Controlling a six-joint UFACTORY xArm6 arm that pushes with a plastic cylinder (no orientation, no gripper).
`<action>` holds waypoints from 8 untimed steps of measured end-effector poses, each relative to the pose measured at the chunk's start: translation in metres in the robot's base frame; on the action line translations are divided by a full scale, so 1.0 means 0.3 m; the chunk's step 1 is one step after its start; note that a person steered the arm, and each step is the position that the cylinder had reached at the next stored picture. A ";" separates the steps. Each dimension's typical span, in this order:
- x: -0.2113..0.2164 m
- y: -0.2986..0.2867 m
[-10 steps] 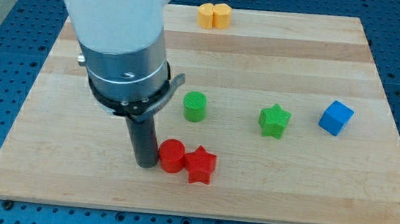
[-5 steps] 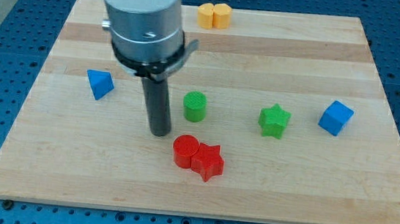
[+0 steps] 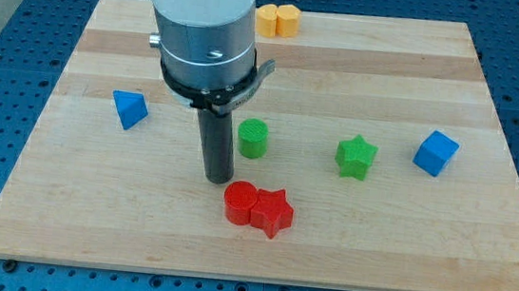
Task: Push the red circle into the red star
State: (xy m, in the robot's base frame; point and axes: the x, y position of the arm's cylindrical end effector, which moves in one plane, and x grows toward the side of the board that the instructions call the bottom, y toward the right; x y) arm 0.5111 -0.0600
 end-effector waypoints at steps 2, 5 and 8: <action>0.084 0.016; 0.092 -0.002; -0.104 -0.002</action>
